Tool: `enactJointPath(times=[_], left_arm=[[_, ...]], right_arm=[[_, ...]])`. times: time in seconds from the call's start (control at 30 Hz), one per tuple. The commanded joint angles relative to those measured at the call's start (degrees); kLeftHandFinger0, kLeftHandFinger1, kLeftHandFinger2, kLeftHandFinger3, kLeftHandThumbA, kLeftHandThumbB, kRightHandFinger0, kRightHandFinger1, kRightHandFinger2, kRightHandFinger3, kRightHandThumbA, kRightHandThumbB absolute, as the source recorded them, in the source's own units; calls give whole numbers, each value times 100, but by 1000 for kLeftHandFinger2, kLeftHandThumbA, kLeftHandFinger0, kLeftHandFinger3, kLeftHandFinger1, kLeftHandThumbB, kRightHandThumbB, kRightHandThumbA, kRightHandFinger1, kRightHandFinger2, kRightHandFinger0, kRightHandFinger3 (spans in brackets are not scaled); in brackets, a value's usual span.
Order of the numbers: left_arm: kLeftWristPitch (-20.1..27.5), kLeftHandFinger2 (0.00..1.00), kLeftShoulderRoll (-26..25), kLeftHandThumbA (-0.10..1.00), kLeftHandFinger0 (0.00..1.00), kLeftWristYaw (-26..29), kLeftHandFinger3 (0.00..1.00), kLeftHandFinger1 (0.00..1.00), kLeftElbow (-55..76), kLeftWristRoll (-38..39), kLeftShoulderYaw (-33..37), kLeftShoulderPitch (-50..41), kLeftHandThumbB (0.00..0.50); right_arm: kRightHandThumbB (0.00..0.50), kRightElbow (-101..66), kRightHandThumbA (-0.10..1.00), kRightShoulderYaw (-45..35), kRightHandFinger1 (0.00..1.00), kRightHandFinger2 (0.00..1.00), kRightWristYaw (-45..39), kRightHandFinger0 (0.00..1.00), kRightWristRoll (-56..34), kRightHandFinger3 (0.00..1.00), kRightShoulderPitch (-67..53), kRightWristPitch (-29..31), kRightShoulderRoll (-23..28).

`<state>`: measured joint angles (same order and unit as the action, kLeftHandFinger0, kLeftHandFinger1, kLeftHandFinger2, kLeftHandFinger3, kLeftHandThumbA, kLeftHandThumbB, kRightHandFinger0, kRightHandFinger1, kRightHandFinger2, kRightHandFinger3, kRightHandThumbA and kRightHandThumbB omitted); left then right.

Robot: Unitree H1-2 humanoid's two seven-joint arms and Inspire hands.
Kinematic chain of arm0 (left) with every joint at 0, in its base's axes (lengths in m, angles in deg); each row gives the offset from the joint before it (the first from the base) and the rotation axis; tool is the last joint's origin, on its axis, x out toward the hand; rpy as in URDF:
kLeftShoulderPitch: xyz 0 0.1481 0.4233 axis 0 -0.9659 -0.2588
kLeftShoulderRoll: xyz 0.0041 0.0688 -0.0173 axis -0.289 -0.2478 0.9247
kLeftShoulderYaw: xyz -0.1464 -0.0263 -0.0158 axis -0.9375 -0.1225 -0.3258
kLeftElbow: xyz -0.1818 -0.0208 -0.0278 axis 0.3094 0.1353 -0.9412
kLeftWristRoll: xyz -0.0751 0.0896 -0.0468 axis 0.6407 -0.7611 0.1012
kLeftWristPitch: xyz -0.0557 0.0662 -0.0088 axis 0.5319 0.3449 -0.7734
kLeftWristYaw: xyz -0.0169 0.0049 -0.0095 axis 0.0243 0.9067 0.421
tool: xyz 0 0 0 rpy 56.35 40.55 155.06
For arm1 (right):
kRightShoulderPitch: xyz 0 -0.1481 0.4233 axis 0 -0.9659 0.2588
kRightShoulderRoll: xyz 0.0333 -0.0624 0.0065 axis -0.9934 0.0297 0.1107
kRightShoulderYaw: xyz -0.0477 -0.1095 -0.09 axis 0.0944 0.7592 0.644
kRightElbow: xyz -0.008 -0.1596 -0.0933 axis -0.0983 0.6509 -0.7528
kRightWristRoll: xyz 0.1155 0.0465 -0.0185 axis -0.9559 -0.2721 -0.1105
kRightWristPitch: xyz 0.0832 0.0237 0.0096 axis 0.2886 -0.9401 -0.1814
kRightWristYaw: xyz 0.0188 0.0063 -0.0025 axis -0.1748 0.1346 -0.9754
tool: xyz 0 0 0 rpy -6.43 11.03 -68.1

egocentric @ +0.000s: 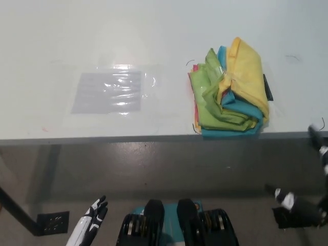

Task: A stack of folded microfibre clothes with a single fold is kept infront of the robot. the robot uses its right hand to grab one end of the clothes and pulla it away from the other end to unfold

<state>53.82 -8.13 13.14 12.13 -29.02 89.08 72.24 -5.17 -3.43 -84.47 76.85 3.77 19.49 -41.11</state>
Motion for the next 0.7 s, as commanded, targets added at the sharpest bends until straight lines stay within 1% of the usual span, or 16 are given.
enactJointPath(times=[0.0, 0.03, 0.07, 0.1, 0.13, 0.17, 0.2, 0.23, 0.3, 0.33, 0.4, 0.43, 0.53, 0.57, 0.63, 0.67], left_arm=[[735, 1000, -168, 1000, 1000, 89, 1000, 1000, 47, -274, 55, 133, 500], [730, 1000, -174, 1000, 1000, 101, 1000, 1000, 51, -314, 66, 132, 500], [730, 1000, -183, 1000, 1000, 101, 1000, 1000, 60, -339, 76, 121, 500], [698, 1000, -180, 1000, 1000, 58, 1000, 1000, 79, -295, 76, 115, 500], [672, 1000, -182, 1000, 1000, 38, 1000, 1000, 96, -300, 86, 118, 500], [654, 1000, -187, 1000, 1000, 34, 1000, 1000, 106, -321, 96, 117, 500], [654, 1000, -202, 1000, 1000, 39, 1000, 1000, 107, -361, 109, 121, 500], [645, 1000, -204, 1000, 1000, 32, 1000, 1000, 108, -360, 109, 128, 500], [576, 1000, -211, 1000, 1000, 28, 1000, 1000, 153, -383, 110, 117, 500], [547, 1000, -206, 1000, 1000, 15, 1000, 1000, 162, -367, 107, 114, 500], [576, 1000, -206, 1000, 1000, 22, 1000, 1000, 144, -376, 110, 112, 500], [587, 1000, -211, 1000, 1000, 20, 1000, 1000, 138, -391, 119, 113, 500], [606, 1000, -210, 1000, 1000, 2, 1000, 1000, 131, -376, 123, 126, 500], [607, 1000, -215, 1000, 1000, -5, 1000, 1000, 134, -376, 127, 126, 500], [568, 1000, -234, 1000, 1000, -7, 1000, 1000, 169, -399, 130, 129, 500], [586, 1000, -240, 1000, 1000, -3, 1000, 1000, 171, -404, 129, 136, 500]], right_arm=[[345, -1844, 1000, -299, 1000, 1000, -811, 1000, 934, 1000, 1597, -2048, 251], [362, -1800, 1000, -211, 1000, 1000, -1005, 1000, 1180, 1000, 1952, -2409, 226], [359, -1785, 1000, -160, 1000, 1000, -1133, 1000, 1350, 1000, 2110, -2608, 221], [355, -1724, 1000, -121, 1000, 1000, -1185, 1000, 1434, 1000, 2257, -2690, 228], [331, -1567, 1000, -33, 1000, 1000, -1273, 1000, 1415, 1000, 2585, -2857, 272], [339, -1470, 1000, 23, 1000, 1000, -1353, 1000, 1510, 1000, 2742, -2949, 297], [361, -1294, 1000, 130, 1000, 1000, -1496, 1000, 1673, 1000, 3024, -3129, 332], [371, -1220, 1000, 168, 1000, 1000, -1533, 1000, 1727, 1000, 3131, -3166, 346], [372, -938, 1000, 312, 1000, 1000, -1659, 1000, 1849, 1000, 3505, -3247, 417], [358, -699, 1000, 257, 1000, 1000, -1827, 1000, 1771, 1000, 3765, -3263, 326], [356, -414, 1000, 135, 1000, 1000, -2112, 1000, 1661, 1000, 4038, -3264, 168], [364, -156, 1000, 26, 1000, 1000, -2273, 1000, 1586, 1000, 4225, -3264, 30], [367, 530, 1000, -60, 1000, 1000, -2324, 1000, 1399, 1000, 4601, -3264, -116], [377, 741, 1000, -118, 1000, 1000, -2429, 1000, 1468, 1000, 4711, -3264, -188], [365, 1218, 1000, -87, 1000, 1000, -2432, 1000, 1516, 1000, 4939, -3264, -232], [371, 1595, 1000, -96, 1000, 1000, -2439, 1000, 1444, 1000, 5113, -3264, -293]])
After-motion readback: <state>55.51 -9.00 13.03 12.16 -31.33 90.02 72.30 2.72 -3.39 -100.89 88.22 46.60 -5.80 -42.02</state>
